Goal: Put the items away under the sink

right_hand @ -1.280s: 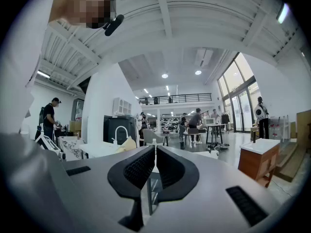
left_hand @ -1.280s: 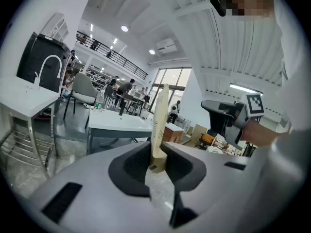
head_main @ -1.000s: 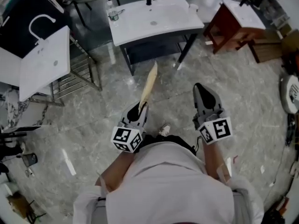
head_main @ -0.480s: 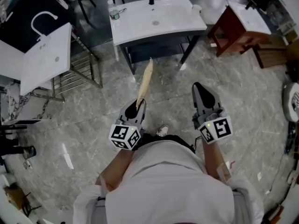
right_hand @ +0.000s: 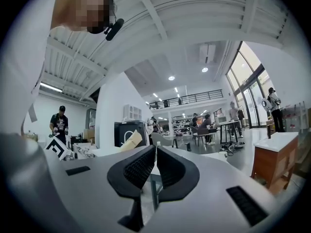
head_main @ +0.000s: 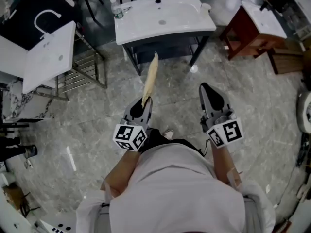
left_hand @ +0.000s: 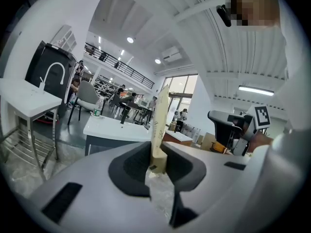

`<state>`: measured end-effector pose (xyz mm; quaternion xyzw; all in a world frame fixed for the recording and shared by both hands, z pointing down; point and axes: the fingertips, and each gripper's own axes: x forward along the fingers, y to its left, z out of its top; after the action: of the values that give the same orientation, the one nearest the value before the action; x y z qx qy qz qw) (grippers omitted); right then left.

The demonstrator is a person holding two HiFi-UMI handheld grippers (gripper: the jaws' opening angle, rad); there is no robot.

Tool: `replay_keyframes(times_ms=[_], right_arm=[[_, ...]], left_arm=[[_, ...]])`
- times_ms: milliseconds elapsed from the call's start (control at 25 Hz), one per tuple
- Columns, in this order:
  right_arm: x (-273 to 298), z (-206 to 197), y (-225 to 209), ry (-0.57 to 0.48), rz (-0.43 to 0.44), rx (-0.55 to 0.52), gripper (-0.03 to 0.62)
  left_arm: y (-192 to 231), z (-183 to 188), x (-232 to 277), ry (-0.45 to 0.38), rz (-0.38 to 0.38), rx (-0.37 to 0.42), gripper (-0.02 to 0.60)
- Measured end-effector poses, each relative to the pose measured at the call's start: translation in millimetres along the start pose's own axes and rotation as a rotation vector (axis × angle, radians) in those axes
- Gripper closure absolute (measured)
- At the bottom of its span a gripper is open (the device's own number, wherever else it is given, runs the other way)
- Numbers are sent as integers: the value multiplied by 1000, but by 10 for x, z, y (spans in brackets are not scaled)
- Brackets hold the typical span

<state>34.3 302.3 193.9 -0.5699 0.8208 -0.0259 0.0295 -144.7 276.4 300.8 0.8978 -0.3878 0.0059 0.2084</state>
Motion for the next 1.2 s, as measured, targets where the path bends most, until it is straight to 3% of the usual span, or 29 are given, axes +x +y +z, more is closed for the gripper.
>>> replay_keyframes(times_ms=[320,520,1200], right_arm=[[137,-9,-35,4,16,4,553],[330,-74,-213,3,-21,16,553],[1800,65,-857,34,-80,-9,553]], left_arm=[[167,58,114,-7,17,-17,518],[381,41,350,16,8,-23,518],[1249,505,1673,92,-75,-43,518]])
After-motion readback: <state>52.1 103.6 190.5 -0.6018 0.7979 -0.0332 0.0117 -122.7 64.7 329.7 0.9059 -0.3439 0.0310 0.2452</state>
